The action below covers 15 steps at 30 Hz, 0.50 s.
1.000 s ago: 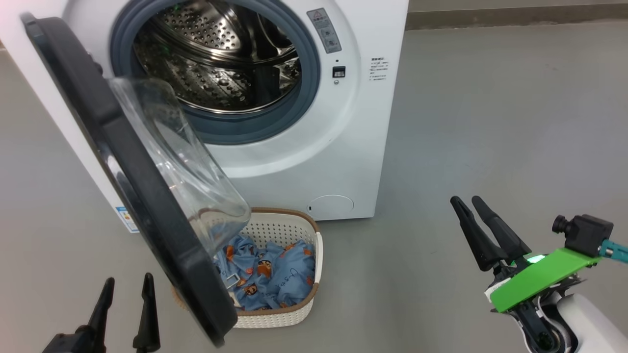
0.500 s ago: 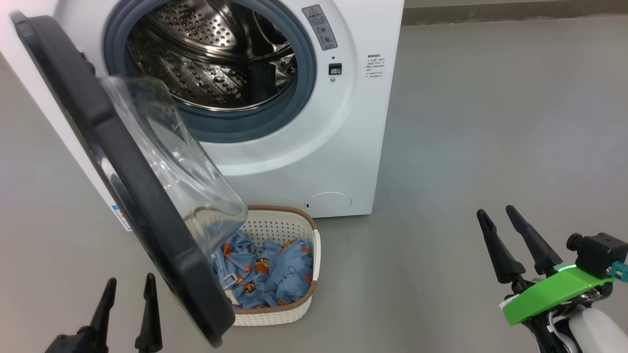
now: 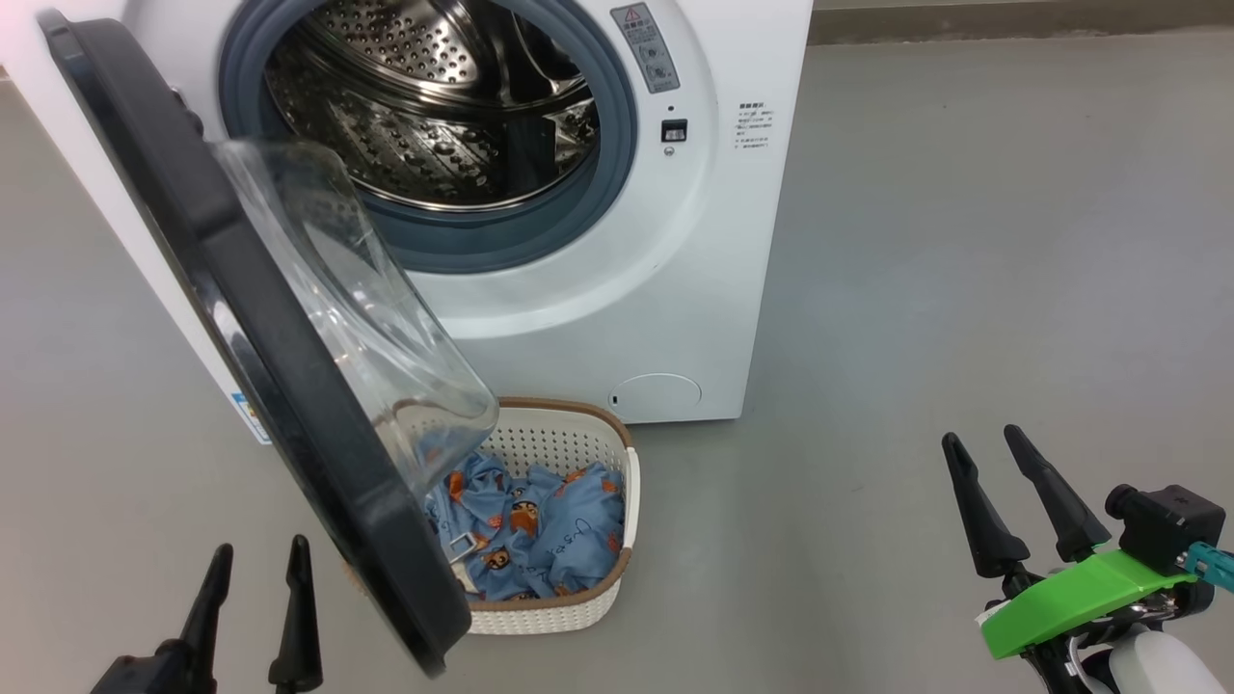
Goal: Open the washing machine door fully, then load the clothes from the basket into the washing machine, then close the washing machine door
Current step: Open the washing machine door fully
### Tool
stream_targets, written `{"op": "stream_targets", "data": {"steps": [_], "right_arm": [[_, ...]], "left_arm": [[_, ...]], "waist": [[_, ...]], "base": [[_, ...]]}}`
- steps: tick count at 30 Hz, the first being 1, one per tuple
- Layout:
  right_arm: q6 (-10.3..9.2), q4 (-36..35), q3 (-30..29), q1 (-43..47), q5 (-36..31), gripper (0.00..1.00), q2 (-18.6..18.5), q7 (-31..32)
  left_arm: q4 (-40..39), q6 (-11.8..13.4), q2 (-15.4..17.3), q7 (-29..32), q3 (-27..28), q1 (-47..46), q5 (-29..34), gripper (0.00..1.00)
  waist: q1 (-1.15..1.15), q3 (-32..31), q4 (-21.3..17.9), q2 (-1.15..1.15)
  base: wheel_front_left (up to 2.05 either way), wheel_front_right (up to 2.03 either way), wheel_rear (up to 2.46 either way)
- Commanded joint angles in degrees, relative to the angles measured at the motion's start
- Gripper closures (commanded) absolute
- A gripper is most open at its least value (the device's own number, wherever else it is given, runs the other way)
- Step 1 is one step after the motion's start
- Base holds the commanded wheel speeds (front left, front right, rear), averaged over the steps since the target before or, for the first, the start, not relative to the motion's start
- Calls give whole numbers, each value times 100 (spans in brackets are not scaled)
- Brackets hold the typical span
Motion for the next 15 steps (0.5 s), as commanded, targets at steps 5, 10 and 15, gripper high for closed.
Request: {"op": "stream_targets", "data": {"steps": [5,10,15], "right_arm": [[9,-88,75,-17,-108,0,-28,-69],[9,-57,86,-19,-127,0,-14,-70],[9,-32,107,-39,-141,0,0,-70]], "left_arm": [[-138,-2,75,-54,141,-218,49,0],[-139,-4,75,-54,144,-216,52,0],[-146,7,74,-54,166,-208,57,0]], "waist": [[0,-15,27,0],[0,-18,32,0],[0,-11,13,0]], "base": [[0,0,0],[0,0,0],[0,0,0]]}}
